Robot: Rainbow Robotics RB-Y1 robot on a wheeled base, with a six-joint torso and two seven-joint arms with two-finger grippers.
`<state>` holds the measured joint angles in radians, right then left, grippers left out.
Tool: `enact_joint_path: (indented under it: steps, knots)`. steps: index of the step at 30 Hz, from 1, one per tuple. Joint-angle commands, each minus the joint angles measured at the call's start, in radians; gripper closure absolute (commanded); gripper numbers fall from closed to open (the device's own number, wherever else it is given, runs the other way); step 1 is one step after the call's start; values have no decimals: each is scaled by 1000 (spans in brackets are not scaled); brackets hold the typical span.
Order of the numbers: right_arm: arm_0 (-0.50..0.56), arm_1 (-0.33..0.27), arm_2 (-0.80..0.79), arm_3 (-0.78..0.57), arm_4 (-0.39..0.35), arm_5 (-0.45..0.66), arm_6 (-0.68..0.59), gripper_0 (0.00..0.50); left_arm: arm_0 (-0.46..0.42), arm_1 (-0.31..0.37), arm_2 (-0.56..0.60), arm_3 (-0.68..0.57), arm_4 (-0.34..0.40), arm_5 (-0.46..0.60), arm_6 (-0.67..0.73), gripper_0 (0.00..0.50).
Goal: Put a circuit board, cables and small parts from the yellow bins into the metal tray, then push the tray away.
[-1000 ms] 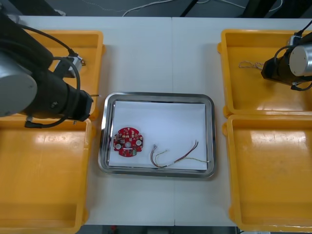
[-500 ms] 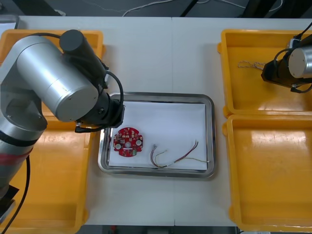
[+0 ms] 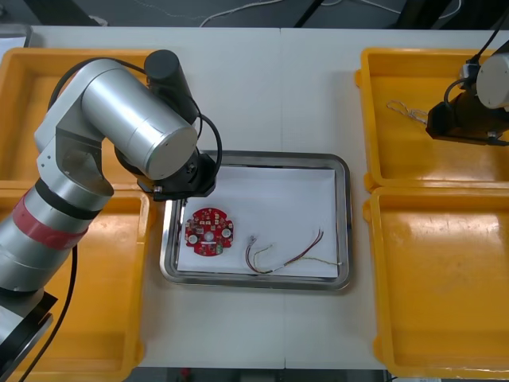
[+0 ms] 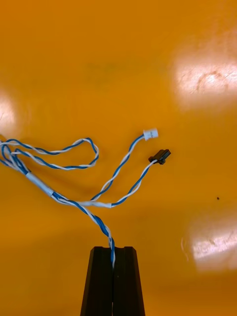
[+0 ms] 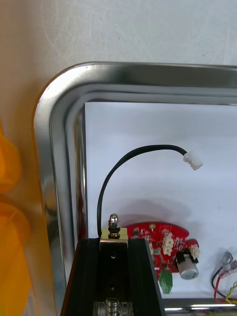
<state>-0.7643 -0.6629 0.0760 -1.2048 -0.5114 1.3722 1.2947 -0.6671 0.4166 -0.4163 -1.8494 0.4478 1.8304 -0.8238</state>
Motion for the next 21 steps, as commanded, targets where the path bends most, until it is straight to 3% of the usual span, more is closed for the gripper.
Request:
enact_joint_path:
  steps: [1,7,14,16,18,19,21]
  knots:
    - [-35,-34,-114,-33,-62,94,146,500,-57,-45,-15,55,-29,-45,-121,500]
    - [5,-35,-154,-76,-76,174,201,500,-85,-70,-30,133,-64,-88,-143,500]
    - [74,-37,-166,-176,-78,189,201,486,-91,-81,-30,176,-74,-134,-173,500]
    - [76,-37,-166,-176,-79,189,204,402,-91,-81,-30,179,-74,-137,-181,500]
    - [76,-37,-166,-176,-79,189,213,174,-91,-81,-32,180,-75,-135,-189,500]
    - [76,-37,-166,-176,-79,189,218,86,-91,-81,-35,183,-75,-137,-192,500]
    - [76,-37,-166,-176,-79,189,227,26,-91,-81,-38,191,-80,-135,-196,500]
